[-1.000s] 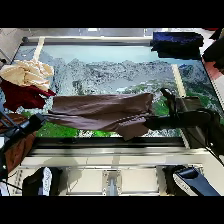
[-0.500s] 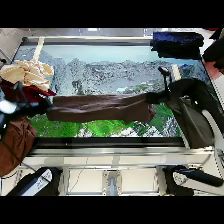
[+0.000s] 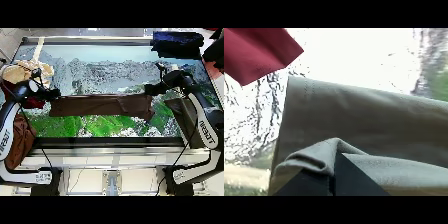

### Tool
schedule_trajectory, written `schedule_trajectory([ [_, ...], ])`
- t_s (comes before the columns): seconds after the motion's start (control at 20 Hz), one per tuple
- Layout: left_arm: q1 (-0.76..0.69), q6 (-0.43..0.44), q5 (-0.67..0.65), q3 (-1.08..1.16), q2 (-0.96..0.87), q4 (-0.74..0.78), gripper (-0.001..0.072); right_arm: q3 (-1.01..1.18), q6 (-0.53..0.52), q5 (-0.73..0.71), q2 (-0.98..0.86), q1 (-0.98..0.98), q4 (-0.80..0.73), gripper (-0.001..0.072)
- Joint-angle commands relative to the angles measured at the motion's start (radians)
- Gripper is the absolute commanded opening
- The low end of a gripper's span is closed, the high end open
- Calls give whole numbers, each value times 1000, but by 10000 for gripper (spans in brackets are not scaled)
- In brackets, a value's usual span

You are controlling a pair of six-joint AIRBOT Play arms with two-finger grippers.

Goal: Fold the shirts.

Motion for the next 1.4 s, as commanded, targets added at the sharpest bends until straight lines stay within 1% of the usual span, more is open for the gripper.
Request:
schedule_trajectory([
  [0.0, -11, -73, 46, 19, -82, 71, 5, 8, 17, 78, -80, -3, 22, 13],
  [0.05, -11, -90, 67, 19, -91, 72, 5, 8, 17, 78, -99, -3, 25, 13],
  [0.2, -17, -95, 111, 19, -105, 64, 10, 8, 18, 95, -126, -3, 28, 15],
  [0.3, -25, -94, 119, 30, -103, 64, 63, 22, 21, 104, -124, -3, 36, 20],
  [0.35, -26, -94, 117, 42, -101, 64, 95, 45, 21, 82, -124, -3, 37, 77],
  [0.4, -26, -94, 115, 56, -93, 64, 318, 76, 21, 43, -124, -3, 36, 221],
  [0.45, -26, -94, 115, 68, -78, 64, 669, 117, 20, -14, -122, -5, 28, 362],
  [0.5, -26, -94, 111, 78, -58, 64, 711, 158, 20, -69, -117, -11, 6, 383],
  [0.65, -31, -93, 107, 80, 39, 64, 711, 260, 16, -230, -76, -42, -99, 388],
  [0.75, -50, -86, 103, 80, 107, 64, 711, 269, -11, -284, -29, -92, -142, 397],
  [0.8, -69, -62, 100, 80, 132, 64, 711, 268, -14, -293, -11, -126, -140, 438],
  [0.85, -95, -16, 93, 80, 154, 64, 711, 267, -13, -299, 1, -169, -111, 457],
  [1.0, -215, 128, 98, 80, 180, 65, 713, 235, -42, -301, 2, -303, 137, 458],
  [1.05, -266, 141, 111, 80, 177, 68, 713, 202, -64, -288, 2, -340, 193, 458],
  [1.15, -363, 139, 138, 95, 154, 109, 713, 112, -101, -280, -3, -383, 264, 458],
  [1.2, -403, 126, 132, 129, 125, 117, 713, 66, -117, -282, -16, -391, 293, 490],
  [1.25, -432, 110, 116, 176, 87, 117, 713, 17, -123, -281, -39, -390, 326, 572],
  [1.35, -476, 99, 37, 308, -15, 117, 713, -39, -157, -285, -109, -376, 399, 628],
])
